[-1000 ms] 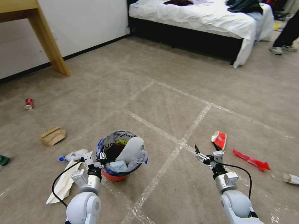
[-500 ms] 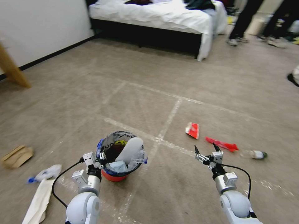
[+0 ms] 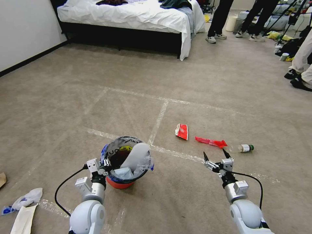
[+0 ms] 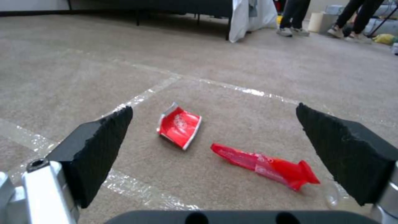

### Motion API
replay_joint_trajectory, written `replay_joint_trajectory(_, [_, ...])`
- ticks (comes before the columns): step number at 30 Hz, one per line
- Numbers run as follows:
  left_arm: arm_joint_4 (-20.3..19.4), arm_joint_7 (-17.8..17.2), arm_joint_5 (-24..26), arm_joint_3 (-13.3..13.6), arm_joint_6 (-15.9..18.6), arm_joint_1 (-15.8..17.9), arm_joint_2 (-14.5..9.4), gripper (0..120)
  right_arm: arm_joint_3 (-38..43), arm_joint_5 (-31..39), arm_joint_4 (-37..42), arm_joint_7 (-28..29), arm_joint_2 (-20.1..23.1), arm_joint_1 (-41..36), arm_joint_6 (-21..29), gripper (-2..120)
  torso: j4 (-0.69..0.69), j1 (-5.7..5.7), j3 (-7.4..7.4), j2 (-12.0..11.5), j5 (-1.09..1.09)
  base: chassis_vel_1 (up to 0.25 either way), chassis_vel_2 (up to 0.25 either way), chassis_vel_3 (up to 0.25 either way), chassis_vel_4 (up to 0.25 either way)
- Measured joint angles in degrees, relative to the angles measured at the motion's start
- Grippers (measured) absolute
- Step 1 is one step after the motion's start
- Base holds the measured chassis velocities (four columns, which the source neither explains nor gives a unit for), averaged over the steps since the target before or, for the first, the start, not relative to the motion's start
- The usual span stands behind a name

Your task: Pick up the trash bin and place the garbage on the floor into it.

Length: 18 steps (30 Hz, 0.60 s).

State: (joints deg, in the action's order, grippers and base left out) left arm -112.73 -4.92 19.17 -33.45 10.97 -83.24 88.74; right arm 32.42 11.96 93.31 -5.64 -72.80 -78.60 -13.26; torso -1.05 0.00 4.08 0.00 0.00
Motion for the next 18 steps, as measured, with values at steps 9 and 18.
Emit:
replay_joint_trajectory(9, [-0.61, -0.11, -0.01, -0.48, 0.01, -0.52, 0.13, 4, -0.40, 0.02, 0.15, 0.02, 0.02, 0.26, -0.06, 100, 0.01, 0.00, 0.00, 0.00, 0.00, 0.000, 0.000, 0.000, 0.000])
replay_joint_trajectory(18, [-0.98, -0.02, -0.42, -0.65, 0.01, -0.73, 0.14, 4, -0.34, 0.05, 0.53, 0.06, 0.07, -0.02, -0.06, 100, 0.00, 0.00, 0.00, 0.00, 0.00, 0.000, 0.000, 0.000, 0.000])
